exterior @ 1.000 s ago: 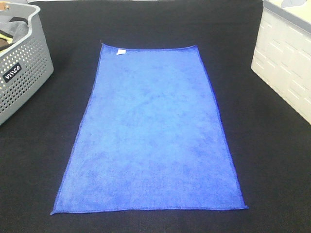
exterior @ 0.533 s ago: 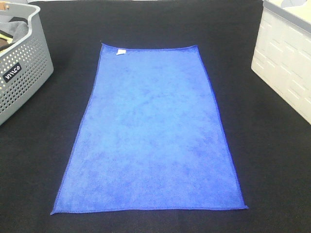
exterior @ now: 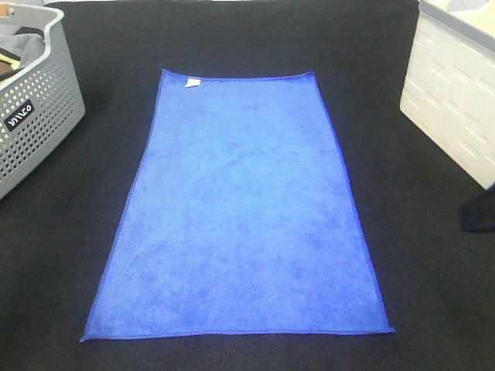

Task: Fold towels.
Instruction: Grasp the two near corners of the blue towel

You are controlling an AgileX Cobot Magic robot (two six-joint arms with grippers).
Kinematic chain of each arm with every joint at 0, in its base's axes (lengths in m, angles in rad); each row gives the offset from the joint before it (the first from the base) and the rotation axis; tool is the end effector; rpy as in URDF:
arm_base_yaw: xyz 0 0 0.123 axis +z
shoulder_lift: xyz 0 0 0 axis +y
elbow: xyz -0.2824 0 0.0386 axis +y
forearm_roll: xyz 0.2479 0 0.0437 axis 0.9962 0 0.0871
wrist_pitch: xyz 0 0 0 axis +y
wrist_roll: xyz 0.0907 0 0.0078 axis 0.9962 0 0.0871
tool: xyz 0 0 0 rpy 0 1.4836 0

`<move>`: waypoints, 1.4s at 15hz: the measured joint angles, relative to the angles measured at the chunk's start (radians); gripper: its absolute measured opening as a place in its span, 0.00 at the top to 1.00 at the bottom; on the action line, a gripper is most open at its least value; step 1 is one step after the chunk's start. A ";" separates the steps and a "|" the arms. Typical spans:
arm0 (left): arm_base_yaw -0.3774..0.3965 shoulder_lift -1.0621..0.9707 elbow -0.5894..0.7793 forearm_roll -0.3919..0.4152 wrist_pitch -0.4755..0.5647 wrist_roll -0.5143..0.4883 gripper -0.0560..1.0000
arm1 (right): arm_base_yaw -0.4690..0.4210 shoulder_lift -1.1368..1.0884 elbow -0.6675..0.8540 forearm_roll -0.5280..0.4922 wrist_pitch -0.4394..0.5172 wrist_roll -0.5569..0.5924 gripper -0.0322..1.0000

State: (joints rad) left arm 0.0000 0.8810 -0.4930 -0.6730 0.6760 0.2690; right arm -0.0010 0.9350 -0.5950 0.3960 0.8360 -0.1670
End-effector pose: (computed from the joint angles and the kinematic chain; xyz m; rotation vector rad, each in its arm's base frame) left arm 0.1506 -0.0356 0.2484 -0.1667 2.4279 -0.6164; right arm 0.1551 0.0259 0.2560 0.0381 2.6075 0.4170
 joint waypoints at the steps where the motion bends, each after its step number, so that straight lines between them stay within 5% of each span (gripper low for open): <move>1: 0.000 0.092 0.000 -0.040 -0.003 0.052 0.32 | 0.000 0.074 -0.011 0.040 -0.002 -0.044 0.09; 5: 0.000 0.395 0.000 -0.243 -0.029 0.284 0.32 | 0.000 0.339 -0.016 0.149 -0.031 -0.139 0.10; 6: 0.000 0.395 0.000 -0.243 -0.029 0.284 0.32 | 0.000 0.339 -0.016 0.149 -0.031 -0.139 0.10; 9: 0.000 0.582 0.000 -0.423 -0.061 0.507 0.32 | 0.000 0.488 -0.018 0.245 -0.103 -0.223 0.10; 17: 0.000 0.870 -0.002 -0.695 -0.137 0.802 0.32 | 0.000 0.730 -0.011 0.376 -0.240 -0.375 0.18; 21: 0.000 0.969 -0.003 -0.855 -0.063 0.972 0.33 | 0.137 0.838 -0.016 0.513 -0.293 -0.451 0.24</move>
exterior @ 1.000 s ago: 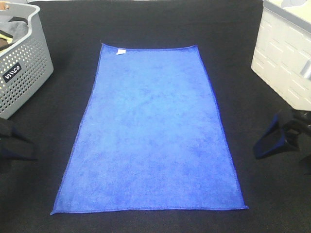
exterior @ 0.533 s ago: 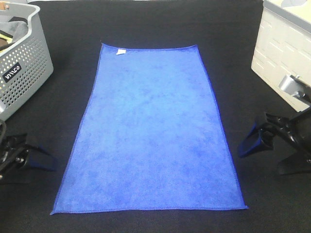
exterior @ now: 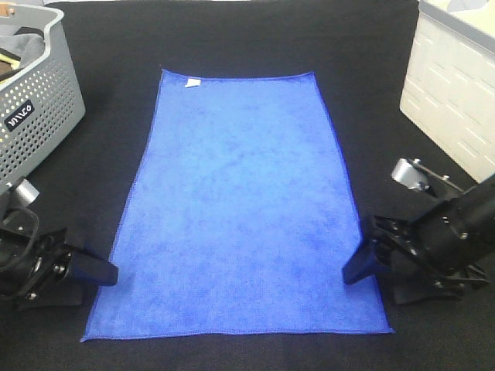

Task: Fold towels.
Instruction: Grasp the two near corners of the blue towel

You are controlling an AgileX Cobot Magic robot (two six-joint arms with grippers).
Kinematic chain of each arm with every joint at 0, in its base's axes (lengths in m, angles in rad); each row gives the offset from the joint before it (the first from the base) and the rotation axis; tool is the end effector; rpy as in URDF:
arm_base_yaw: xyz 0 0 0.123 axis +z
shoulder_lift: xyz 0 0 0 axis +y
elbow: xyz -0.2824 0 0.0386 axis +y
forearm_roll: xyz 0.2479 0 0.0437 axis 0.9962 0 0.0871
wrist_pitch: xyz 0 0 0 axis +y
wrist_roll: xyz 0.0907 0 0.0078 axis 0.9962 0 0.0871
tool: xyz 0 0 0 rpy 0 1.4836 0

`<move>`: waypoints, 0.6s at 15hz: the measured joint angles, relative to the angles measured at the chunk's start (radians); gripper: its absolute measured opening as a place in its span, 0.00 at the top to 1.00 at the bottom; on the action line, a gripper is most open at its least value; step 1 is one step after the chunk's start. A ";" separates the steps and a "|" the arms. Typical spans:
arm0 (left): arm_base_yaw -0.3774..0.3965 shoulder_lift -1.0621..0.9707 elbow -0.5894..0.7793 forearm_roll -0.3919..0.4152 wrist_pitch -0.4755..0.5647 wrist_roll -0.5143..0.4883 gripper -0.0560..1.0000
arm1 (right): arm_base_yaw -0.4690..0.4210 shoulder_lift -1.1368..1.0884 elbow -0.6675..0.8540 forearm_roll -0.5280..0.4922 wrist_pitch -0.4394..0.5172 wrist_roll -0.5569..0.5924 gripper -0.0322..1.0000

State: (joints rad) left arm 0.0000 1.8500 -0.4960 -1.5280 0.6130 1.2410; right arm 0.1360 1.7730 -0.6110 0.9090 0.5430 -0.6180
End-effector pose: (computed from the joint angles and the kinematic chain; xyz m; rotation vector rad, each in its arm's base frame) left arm 0.2311 -0.0524 0.0795 -0.2676 2.8024 -0.9341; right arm 0.2374 0.0700 0.0995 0.0729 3.0045 0.6674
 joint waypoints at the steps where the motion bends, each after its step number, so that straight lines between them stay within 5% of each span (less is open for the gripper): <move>1: 0.000 0.022 -0.001 -0.031 0.029 0.038 0.34 | 0.033 0.016 -0.003 0.035 -0.015 -0.001 0.24; 5: 0.000 0.078 -0.002 -0.097 0.100 0.126 0.40 | 0.081 0.052 -0.010 0.143 -0.027 -0.025 0.32; 7: 0.000 0.098 -0.008 -0.110 0.113 0.135 0.46 | 0.084 0.073 -0.010 0.169 -0.042 -0.036 0.49; 9: 0.000 0.113 -0.021 -0.101 0.098 0.136 0.67 | 0.084 0.082 -0.009 0.167 -0.063 -0.036 0.83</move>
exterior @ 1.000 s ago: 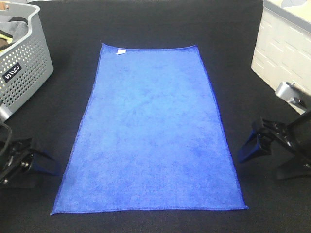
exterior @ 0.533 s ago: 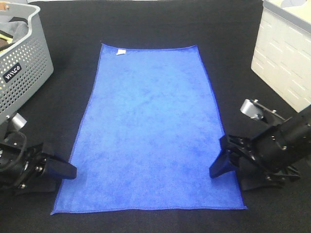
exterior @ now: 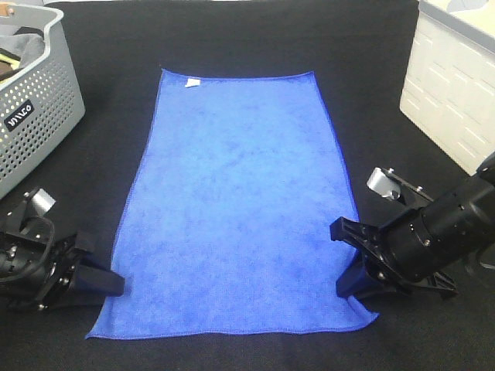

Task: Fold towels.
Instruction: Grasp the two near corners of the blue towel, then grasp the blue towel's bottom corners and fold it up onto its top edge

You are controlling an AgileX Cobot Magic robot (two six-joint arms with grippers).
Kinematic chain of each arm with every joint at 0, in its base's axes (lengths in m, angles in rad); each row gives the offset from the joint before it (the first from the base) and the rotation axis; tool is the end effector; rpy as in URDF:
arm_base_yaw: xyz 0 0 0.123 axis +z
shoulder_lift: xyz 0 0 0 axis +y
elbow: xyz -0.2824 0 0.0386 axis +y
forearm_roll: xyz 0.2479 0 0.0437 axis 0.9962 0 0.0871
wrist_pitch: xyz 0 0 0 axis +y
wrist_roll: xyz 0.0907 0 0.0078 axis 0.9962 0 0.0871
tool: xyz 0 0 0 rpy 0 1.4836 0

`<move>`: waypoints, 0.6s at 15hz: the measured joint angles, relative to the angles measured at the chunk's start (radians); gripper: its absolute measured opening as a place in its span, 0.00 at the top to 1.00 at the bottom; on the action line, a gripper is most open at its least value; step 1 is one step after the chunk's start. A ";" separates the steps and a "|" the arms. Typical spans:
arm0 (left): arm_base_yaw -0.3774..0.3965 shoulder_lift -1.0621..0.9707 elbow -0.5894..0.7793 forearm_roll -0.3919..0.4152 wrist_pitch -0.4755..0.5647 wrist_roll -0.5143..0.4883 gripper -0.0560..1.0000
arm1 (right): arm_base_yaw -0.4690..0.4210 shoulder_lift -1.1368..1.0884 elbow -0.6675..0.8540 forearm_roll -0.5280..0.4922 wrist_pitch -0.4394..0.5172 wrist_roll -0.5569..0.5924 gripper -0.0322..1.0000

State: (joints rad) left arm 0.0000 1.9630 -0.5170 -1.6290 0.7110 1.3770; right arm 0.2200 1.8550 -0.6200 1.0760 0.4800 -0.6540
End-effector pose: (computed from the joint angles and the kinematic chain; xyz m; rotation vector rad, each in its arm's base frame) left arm 0.2357 -0.0594 0.0620 -0.2412 2.7819 -1.0733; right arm 0.2398 0.0916 0.0818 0.1685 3.0100 0.6918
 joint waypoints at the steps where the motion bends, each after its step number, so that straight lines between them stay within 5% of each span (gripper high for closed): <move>1: 0.000 0.004 -0.002 0.003 -0.015 0.001 0.80 | 0.000 0.001 0.000 0.000 -0.005 0.000 0.94; 3: 0.000 0.010 -0.007 0.010 -0.020 0.011 0.95 | 0.000 0.001 0.001 0.001 -0.005 0.002 0.97; 9: 0.000 -0.094 -0.006 0.142 -0.038 -0.106 0.95 | 0.005 -0.081 0.026 -0.031 -0.015 0.036 0.97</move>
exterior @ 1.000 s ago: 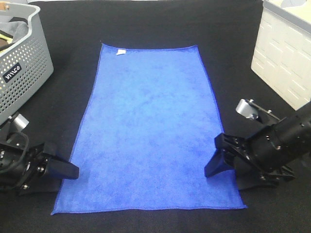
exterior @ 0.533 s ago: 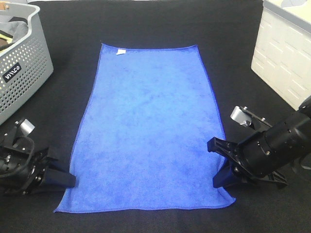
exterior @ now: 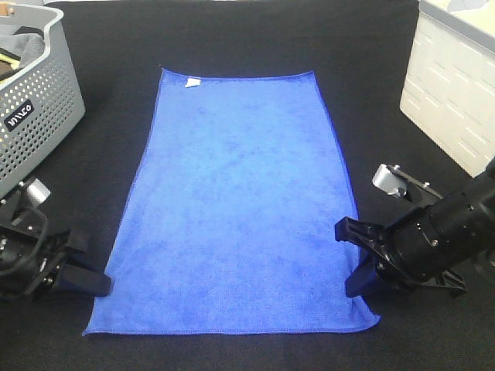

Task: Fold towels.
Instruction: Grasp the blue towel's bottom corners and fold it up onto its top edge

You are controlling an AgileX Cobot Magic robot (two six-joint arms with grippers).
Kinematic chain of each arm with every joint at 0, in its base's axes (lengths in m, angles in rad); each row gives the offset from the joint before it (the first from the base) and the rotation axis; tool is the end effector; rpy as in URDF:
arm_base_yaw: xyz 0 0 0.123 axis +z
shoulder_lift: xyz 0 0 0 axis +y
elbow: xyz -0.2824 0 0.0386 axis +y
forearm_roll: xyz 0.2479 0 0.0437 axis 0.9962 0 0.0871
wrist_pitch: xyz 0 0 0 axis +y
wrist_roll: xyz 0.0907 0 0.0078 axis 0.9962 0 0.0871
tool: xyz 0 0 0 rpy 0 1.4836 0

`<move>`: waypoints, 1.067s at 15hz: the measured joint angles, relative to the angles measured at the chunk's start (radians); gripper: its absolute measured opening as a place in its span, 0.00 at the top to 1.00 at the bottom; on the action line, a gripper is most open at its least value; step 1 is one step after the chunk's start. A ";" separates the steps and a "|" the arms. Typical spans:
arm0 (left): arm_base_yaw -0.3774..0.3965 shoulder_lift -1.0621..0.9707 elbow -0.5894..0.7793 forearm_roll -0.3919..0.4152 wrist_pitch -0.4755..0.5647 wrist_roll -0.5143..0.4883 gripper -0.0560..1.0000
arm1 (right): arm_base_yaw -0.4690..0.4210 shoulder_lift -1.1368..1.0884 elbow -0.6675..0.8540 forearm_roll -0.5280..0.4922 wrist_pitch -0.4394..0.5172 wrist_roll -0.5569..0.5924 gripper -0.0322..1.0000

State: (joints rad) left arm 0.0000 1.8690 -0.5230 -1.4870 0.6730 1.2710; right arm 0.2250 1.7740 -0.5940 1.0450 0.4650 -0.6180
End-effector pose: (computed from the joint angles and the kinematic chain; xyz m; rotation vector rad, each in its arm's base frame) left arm 0.2350 -0.0566 0.0805 -0.1497 2.7960 -1.0028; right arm 0.2346 0.0900 0.0976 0.1558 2.9623 0.6738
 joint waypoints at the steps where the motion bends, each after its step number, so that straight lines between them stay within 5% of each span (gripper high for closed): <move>1: 0.000 -0.043 0.002 0.043 -0.006 -0.049 0.95 | 0.000 -0.026 0.015 0.000 0.000 0.007 0.97; 9: 0.000 -0.343 0.221 0.196 -0.031 -0.184 0.95 | 0.003 -0.231 0.272 0.009 0.020 0.011 0.97; 16: 0.000 -0.412 0.161 0.262 -0.035 -0.333 0.95 | 0.003 -0.276 0.190 -0.014 0.034 0.011 0.97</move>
State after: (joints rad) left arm 0.0000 1.4570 -0.3620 -1.2250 0.6380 0.9380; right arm 0.2280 1.4980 -0.4040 1.0310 0.4990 -0.6070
